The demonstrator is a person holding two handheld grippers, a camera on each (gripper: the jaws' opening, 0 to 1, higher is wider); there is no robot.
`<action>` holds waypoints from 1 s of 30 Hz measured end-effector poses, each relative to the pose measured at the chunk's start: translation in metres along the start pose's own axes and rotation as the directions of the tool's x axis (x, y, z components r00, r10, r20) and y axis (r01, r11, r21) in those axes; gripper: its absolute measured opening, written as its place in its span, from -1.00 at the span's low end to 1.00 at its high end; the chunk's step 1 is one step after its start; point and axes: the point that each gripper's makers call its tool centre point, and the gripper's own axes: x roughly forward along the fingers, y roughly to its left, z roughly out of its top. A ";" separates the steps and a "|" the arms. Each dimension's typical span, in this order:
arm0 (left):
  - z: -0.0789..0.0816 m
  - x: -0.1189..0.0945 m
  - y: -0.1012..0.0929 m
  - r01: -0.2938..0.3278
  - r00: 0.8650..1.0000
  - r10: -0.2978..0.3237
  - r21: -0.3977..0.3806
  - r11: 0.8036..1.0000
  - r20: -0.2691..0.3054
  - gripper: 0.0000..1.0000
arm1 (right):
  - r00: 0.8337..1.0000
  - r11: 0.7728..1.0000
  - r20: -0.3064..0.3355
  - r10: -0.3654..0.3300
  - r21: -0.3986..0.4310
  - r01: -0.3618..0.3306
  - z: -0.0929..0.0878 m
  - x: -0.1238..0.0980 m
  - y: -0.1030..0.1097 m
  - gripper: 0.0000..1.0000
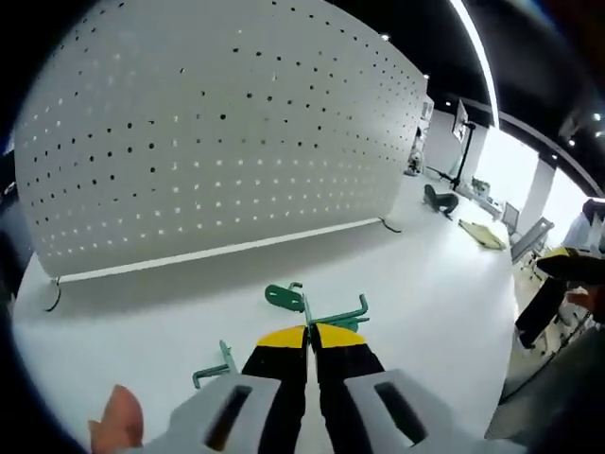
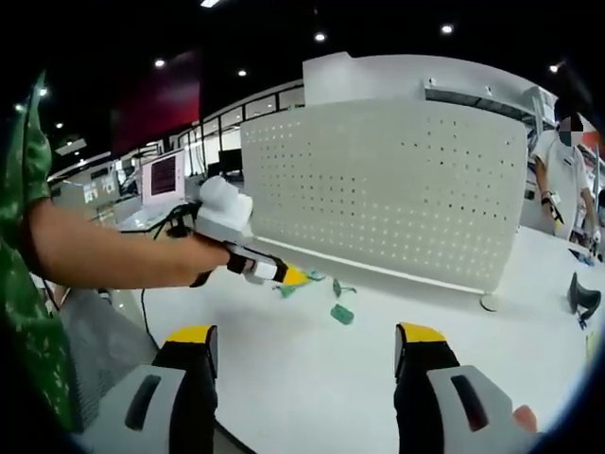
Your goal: Insert the hook assembly into the mounting plate slot until the hook locks in place.
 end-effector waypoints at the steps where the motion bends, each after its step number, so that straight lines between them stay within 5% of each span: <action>1: 0.002 -0.003 -0.002 0.005 1.000 -0.005 -0.012 1.000 0.011 -0.96 | 1.000 1.000 0.002 0.000 -0.001 0.000 0.002 0.000 0.000 0.56; 13: 0.027 -0.038 -0.024 0.087 0.985 -0.061 -0.161 0.983 0.161 -0.96 | 0.999 1.000 0.033 0.002 -0.009 -0.002 0.018 0.000 0.000 0.53; 30: 0.051 -0.086 -0.057 0.201 0.928 -0.100 -0.255 0.946 0.359 -0.96 | 0.996 0.999 0.089 0.028 0.036 -0.031 0.047 0.000 0.009 0.48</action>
